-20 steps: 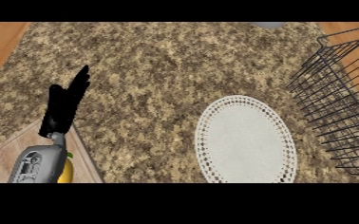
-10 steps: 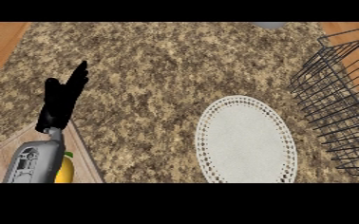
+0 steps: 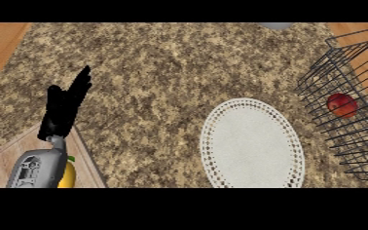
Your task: Pick the pear from the placemat and place it in the basket
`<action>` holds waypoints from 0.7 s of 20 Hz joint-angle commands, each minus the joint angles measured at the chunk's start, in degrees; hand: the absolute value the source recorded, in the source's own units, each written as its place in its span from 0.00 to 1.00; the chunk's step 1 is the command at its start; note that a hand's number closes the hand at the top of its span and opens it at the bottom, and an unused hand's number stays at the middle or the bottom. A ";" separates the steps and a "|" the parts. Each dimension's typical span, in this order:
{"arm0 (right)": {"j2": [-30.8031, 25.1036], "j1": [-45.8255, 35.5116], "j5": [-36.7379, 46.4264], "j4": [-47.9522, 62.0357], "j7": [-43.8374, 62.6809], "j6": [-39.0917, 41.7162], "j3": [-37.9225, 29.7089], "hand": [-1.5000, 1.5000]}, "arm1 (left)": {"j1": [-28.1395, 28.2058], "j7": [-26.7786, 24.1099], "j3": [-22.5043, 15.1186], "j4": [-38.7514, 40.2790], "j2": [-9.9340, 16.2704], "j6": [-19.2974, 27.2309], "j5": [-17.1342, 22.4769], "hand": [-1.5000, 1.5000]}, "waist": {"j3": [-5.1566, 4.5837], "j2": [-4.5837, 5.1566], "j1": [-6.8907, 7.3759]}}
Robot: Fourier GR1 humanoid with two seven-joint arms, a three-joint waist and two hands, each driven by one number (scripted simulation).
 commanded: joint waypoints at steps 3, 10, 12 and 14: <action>0.26 -3.94 -5.39 1.64 -0.16 -4.96 -6.48 0.00 | -3.88 1.02 0.72 2.86 0.42 0.79 -0.64 0.50 | -0.02 0.00 -0.31; -5.44 -1.69 -8.92 6.90 0.83 -9.23 -16.27 0.00 | 3.15 -1.77 -0.57 -1.32 -1.53 0.56 -0.15 0.50 | -0.02 -0.15 -0.17; -10.50 -2.07 -12.28 12.39 1.28 -5.48 -20.73 0.00 | -0.01 -0.54 -1.79 0.94 -2.32 2.39 -2.46 0.50 | 0.01 -0.04 -0.76; -13.33 -0.59 -13.84 14.31 -1.11 -5.54 -23.33 0.00 | -0.72 -0.95 -0.57 2.49 -1.22 0.91 -1.13 0.50 | -0.01 -0.01 -0.76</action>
